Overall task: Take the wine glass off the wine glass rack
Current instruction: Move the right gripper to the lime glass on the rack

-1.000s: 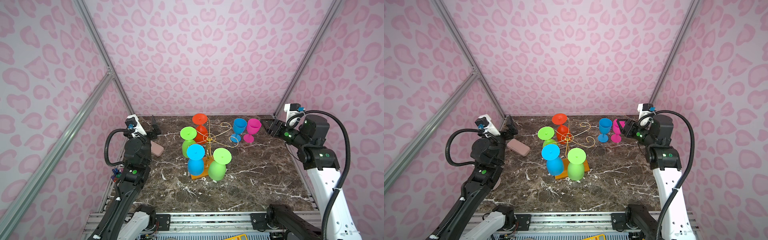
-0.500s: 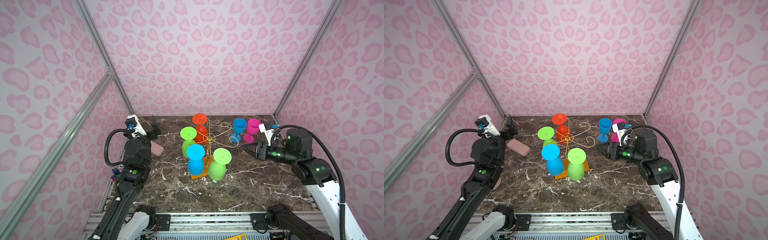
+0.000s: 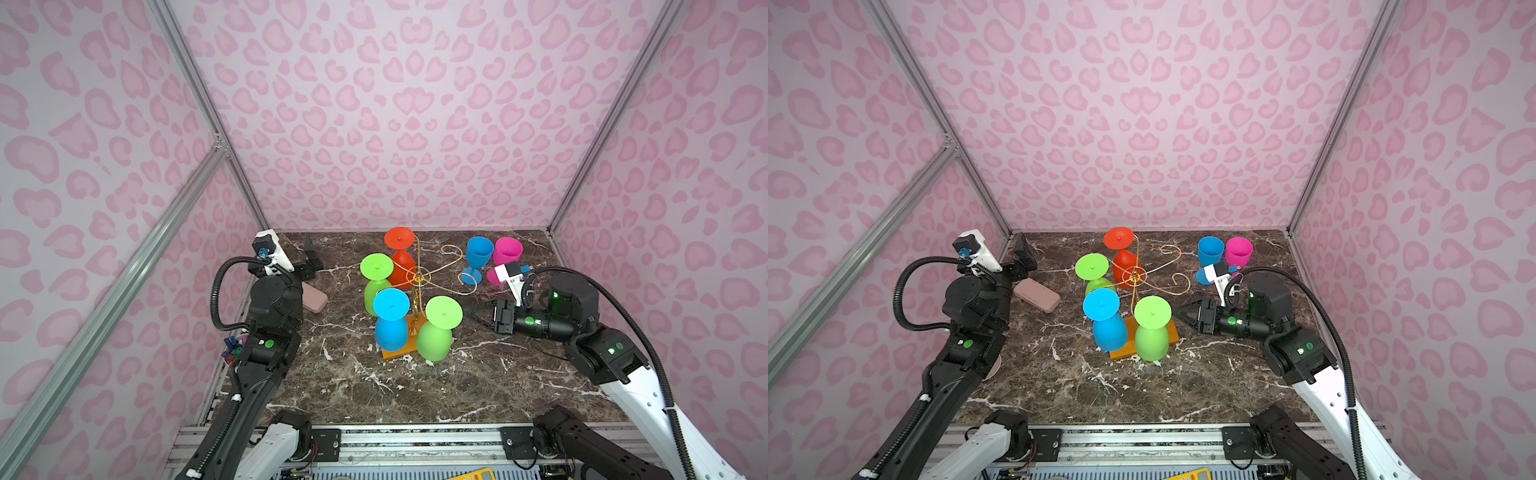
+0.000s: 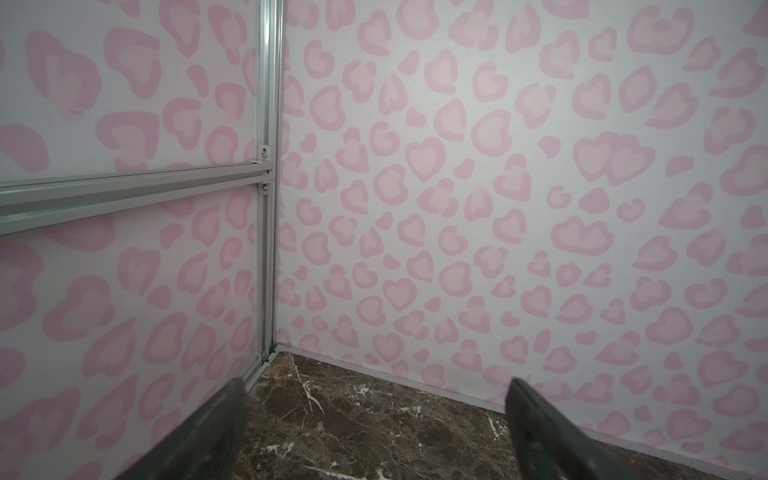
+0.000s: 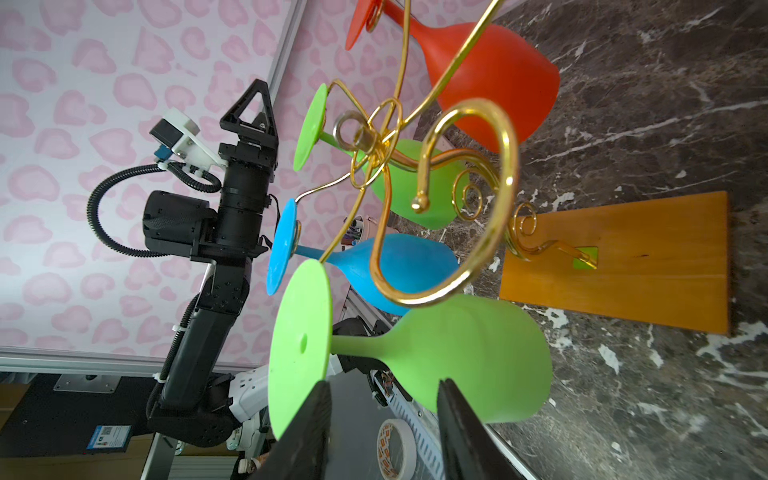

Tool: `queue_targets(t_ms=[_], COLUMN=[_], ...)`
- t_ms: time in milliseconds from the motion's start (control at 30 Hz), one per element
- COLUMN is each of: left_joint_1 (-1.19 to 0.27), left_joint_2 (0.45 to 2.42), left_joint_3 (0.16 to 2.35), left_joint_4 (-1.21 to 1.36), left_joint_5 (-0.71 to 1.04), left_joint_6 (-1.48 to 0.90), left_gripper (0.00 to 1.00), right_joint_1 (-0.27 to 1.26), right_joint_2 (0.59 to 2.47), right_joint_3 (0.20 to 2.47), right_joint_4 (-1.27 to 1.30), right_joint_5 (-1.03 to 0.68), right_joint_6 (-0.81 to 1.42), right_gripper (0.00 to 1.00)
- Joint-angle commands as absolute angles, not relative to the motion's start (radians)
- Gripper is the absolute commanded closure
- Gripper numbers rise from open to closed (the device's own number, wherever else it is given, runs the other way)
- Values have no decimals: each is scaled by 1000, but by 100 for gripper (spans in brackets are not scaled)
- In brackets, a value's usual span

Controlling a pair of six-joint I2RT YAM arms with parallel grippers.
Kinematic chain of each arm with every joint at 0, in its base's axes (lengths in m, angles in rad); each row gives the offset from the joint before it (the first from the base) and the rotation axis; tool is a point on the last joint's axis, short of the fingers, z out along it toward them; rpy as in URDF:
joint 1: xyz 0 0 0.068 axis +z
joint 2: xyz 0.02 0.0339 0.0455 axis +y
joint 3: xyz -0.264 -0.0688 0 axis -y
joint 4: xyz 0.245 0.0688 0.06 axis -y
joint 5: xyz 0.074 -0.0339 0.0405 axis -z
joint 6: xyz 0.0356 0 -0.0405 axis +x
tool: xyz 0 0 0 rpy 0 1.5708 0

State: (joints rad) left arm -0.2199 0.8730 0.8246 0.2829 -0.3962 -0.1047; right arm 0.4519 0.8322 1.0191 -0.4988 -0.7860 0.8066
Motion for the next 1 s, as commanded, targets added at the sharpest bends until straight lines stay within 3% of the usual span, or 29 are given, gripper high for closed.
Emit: queue_targets(t_ms=[0,633,967], left_joint_1=[-218,-218,-217], left_joint_2=[874,874,873], left_joint_3=[822,824,824], left_joint_4=[302,298,296], left_joint_5=[-394,-384,-380], left_joint_6=[-109,-110,-110], left_gripper=[2,2,2], right_joint_1=[454,510,546], right_joint_2=[831,850,859], right_joint_3=[1019,1035,1028], right_joint_4=[-425,-406,-387], right_joint_5=[-785,-785,-778], right_joint_6=[860,896,920], right_gripper=[56,57,69])
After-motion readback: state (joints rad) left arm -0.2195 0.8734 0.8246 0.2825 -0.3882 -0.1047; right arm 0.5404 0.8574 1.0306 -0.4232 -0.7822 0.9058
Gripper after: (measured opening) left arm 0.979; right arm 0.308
